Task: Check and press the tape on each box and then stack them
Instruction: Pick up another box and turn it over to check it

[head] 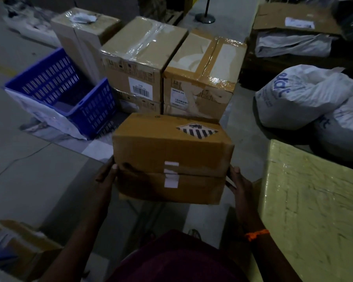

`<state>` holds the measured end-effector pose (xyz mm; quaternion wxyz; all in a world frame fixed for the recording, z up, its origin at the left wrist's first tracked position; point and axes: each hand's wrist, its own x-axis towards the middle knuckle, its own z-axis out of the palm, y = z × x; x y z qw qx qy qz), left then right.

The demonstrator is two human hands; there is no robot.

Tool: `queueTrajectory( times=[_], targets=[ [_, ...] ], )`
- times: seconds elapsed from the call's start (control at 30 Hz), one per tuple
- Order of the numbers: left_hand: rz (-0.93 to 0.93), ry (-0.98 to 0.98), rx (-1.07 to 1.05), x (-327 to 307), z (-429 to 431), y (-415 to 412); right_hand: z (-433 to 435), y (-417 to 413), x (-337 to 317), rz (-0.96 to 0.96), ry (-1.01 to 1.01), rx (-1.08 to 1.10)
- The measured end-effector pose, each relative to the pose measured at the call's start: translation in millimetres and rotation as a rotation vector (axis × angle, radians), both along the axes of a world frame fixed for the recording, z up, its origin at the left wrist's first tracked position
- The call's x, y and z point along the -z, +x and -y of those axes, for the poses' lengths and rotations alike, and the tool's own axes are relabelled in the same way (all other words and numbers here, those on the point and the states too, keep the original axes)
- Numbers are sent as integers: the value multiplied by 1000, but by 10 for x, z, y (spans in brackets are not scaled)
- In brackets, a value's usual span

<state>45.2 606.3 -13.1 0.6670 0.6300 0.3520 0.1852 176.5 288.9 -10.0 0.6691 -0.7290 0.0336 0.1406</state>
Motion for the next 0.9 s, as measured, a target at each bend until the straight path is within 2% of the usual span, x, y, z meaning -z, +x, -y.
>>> queueTrajectory(
  times=[0.2, 0.37, 0.5, 0.9],
  targets=[
    [-70, 121, -3, -21, -97, -22, -44, 28, -12, 94, -10, 44],
    [-138, 98, 49, 48, -149, -8, -30, -11, 51, 4, -19, -4],
    [-171, 79, 116, 99, -92, 59, -43, -20, 77, 12, -45, -34],
    [-181, 129, 89, 209, -149, 402, -31, 294, 176, -27, -61, -181]
  ],
)
